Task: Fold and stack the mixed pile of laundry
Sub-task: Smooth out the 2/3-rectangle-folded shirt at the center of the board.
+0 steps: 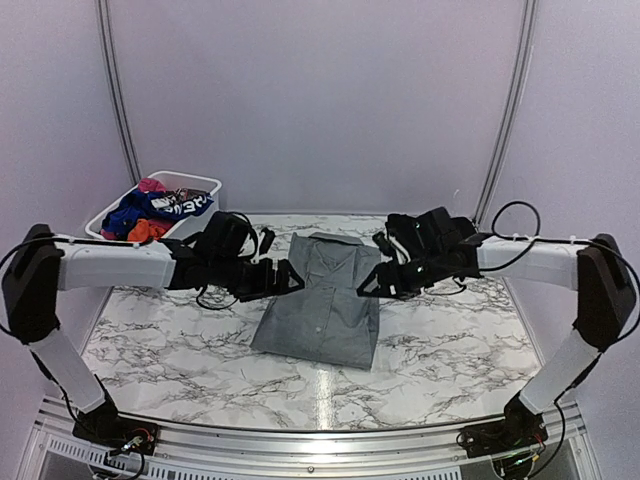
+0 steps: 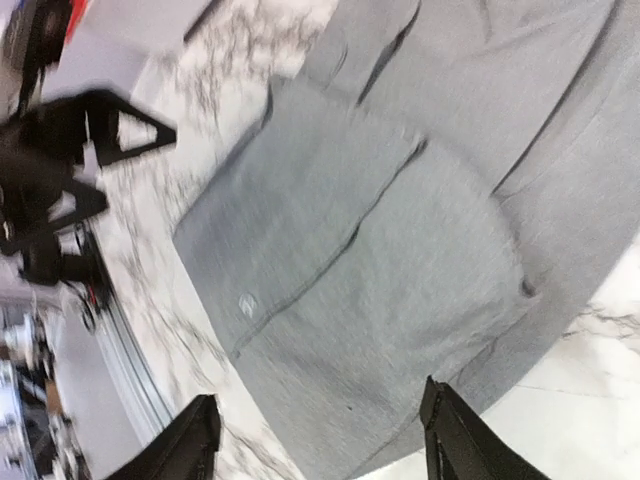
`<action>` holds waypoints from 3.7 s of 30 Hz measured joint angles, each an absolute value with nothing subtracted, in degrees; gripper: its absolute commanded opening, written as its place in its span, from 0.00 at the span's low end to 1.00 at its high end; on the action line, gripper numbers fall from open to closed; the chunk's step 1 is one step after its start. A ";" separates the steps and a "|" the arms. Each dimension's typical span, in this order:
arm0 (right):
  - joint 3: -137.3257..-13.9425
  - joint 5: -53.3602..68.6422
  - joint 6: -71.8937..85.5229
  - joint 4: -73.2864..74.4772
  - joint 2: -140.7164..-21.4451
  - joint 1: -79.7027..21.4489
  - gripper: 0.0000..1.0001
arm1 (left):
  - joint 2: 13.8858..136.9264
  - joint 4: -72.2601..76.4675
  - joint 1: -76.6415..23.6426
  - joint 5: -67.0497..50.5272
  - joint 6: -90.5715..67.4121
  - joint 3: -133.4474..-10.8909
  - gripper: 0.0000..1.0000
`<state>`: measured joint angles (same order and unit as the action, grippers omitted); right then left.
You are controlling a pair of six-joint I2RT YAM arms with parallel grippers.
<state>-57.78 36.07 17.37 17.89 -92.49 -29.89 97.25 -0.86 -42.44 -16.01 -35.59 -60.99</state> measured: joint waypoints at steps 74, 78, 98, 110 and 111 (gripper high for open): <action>-52.64 53.32 25.71 1.10 -92.07 -25.91 0.30 | 104.88 12.03 -51.07 -28.62 -48.16 -56.10 0.72; -58.37 47.09 19.70 9.67 -95.83 -23.86 0.30 | 103.66 5.15 -51.05 -25.36 -43.16 -61.39 0.71; -66.06 33.63 11.35 22.90 -108.16 -24.47 0.03 | 103.88 -6.76 -50.98 -19.86 -31.59 -63.94 0.69; -72.93 31.24 6.17 30.55 -110.26 -23.53 0.00 | 108.09 -8.08 -51.09 -18.94 -27.57 -64.03 0.51; -72.95 31.00 5.89 30.37 -111.35 -23.55 0.00 | 108.57 -8.16 -51.11 -18.85 -27.53 -64.01 0.50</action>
